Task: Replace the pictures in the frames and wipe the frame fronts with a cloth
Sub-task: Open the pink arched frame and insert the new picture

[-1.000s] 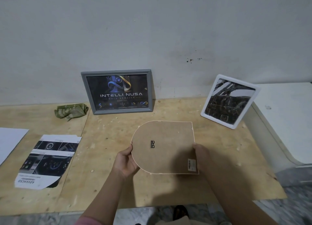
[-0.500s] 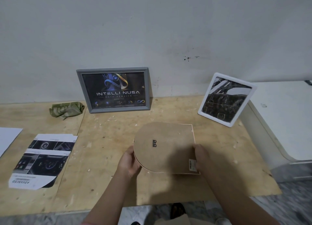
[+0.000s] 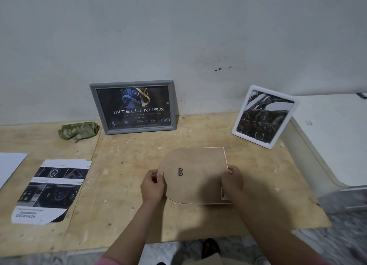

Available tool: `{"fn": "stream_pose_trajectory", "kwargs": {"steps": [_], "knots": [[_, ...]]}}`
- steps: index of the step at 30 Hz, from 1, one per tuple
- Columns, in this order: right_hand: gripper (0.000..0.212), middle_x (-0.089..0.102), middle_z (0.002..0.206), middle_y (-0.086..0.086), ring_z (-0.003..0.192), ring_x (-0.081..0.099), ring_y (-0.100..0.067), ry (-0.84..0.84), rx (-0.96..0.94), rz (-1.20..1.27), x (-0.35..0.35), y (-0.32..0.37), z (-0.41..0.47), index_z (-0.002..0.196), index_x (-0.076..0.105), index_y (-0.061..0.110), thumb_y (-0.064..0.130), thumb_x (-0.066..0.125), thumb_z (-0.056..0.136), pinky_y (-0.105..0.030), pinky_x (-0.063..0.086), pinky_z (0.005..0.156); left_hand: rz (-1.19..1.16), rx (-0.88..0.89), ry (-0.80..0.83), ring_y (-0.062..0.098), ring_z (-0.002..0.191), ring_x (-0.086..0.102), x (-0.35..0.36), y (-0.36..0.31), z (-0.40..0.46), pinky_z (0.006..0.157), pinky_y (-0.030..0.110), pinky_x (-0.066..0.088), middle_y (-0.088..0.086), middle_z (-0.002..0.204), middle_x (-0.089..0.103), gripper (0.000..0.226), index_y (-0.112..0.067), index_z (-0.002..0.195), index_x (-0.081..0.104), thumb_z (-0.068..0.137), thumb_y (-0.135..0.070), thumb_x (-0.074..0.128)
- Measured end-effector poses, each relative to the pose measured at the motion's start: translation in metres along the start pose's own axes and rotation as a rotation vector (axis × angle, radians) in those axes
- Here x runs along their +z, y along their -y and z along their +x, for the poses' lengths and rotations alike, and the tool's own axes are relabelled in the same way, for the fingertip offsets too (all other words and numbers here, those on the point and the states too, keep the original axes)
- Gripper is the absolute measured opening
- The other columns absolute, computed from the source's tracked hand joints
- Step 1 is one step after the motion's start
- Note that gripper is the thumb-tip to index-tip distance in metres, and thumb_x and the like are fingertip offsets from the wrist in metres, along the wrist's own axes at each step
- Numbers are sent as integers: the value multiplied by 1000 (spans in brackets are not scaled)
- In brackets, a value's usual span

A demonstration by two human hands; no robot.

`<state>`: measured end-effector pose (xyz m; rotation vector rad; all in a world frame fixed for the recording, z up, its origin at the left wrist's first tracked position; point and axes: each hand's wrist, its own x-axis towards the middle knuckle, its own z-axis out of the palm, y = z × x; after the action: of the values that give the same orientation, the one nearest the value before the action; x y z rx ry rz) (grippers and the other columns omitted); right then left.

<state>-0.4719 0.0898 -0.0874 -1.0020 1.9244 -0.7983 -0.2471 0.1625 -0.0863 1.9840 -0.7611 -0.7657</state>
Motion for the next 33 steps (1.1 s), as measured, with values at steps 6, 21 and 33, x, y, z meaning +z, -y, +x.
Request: {"fn": "stream_pose_trajectory", "kwargs": {"steps": [6, 21, 33], "knots": [[30, 64, 98, -18, 95, 56, -37, -8, -119, -141, 6, -2, 0, 104, 64, 8, 1, 48, 80, -36, 43, 78, 139, -74, -38, 24, 73, 59, 1, -3, 8, 65, 24, 38, 7, 74, 64, 13, -6, 80, 68, 85, -18, 65], [29, 53, 105, -23, 93, 54, -39, 23, -143, -273, 0, -4, 6, 106, 65, 3, 5, 53, 79, -34, 43, 81, 34, -294, 142, 20, 64, 49, -9, -6, 33, 63, 26, 38, 5, 56, 52, 35, -11, 53, 52, 85, -10, 65], [11, 59, 74, -10, 78, 56, -28, 0, -139, -75, -6, 7, 10, 78, 61, 10, 11, 55, 88, -28, 38, 68, -77, -293, 139, 18, 49, 45, -20, -18, 33, 59, 27, 40, 7, 53, 53, 31, -10, 54, 59, 84, -9, 67]]}}
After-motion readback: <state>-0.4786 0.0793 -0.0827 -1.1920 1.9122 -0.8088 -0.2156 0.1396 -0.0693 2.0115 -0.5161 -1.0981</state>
